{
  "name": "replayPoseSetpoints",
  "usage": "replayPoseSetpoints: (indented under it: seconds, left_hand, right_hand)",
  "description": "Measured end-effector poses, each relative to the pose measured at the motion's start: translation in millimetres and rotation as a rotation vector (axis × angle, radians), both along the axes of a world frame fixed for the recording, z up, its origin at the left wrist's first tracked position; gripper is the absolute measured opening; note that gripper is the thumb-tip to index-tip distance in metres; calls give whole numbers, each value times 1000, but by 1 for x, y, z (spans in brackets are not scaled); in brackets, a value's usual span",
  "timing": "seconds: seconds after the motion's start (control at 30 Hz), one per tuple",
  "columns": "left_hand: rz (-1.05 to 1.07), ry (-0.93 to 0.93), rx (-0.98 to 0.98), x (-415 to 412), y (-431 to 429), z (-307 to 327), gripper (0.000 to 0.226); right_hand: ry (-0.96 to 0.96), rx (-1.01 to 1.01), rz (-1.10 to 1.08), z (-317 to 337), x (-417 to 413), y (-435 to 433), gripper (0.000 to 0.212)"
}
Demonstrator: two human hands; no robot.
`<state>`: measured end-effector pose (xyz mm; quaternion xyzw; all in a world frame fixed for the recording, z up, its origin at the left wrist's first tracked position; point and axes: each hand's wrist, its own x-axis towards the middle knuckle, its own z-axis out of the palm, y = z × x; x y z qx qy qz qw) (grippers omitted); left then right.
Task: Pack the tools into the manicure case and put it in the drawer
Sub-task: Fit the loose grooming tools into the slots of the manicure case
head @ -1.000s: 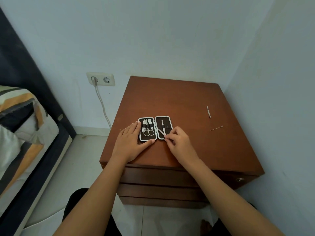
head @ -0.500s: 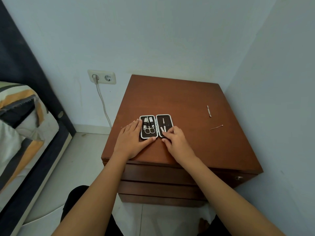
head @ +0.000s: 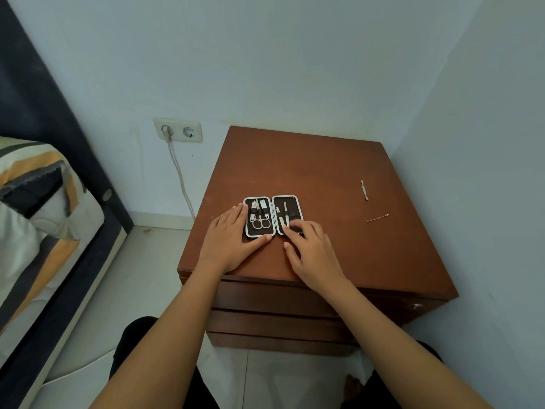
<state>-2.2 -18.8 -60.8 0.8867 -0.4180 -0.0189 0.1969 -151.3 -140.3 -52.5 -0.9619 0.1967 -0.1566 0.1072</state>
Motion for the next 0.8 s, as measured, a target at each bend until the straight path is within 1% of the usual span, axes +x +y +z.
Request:
replayPoseSetpoints:
  seconds: [0.17,0.27,0.33,0.43,0.57,0.8]
  left_hand:
    - [-2,2,-5,0,0,0,89]
    - [-4,-8,10,0,0,0,97]
    - [-2,-15,16,1,0,-1,104]
    - [-3,-11,13,1,0,-2,103]
    - [-1,-3,17,1,0,-2,96]
    - [4,-11,26,3,-1,-5,103]
  right_hand:
    - [45,2,7,1,2,0,39]
    - [58,-13,9,-1,2,0,41]
    - [39,-16,7,-1,1,1,44]
    - [5,16,18,-3,1,4,53]
    - [-15,82,23,-7,3,2,45]
    - [-39,150,40,-9,1,0,45]
